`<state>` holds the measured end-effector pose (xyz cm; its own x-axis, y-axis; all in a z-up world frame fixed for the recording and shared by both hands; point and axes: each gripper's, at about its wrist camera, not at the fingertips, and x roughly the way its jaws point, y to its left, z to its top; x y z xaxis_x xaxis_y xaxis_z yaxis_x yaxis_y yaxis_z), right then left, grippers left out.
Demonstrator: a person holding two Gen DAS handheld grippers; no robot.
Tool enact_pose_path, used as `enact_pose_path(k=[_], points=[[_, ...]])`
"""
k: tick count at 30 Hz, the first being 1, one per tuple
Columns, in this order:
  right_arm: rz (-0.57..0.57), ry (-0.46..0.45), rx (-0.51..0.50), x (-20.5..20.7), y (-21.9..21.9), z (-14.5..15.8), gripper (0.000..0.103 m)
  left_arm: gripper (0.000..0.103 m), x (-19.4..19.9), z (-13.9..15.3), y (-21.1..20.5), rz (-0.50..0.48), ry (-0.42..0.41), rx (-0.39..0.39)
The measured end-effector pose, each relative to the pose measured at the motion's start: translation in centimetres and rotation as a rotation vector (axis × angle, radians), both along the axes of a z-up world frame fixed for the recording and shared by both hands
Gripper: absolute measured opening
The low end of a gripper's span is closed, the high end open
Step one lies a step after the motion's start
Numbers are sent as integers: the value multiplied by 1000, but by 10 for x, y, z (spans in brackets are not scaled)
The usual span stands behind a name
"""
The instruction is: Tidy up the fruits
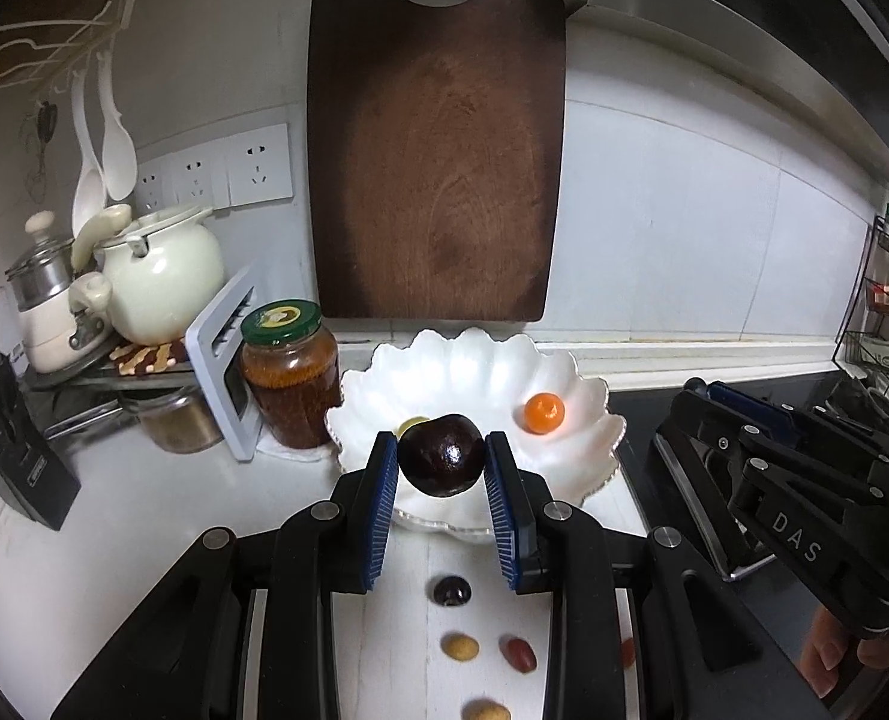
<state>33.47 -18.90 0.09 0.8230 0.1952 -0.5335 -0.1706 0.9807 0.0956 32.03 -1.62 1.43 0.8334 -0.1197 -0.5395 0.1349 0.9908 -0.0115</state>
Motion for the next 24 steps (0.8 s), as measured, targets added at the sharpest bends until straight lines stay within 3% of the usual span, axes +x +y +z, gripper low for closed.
enact_pose_path(k=[10,24], points=[[14,36,-16,47,5,2,23,30,47,5,-3,15,24,12],[24,117,-53,116,9,-3,23,30,119,4,-6,12,122,37]])
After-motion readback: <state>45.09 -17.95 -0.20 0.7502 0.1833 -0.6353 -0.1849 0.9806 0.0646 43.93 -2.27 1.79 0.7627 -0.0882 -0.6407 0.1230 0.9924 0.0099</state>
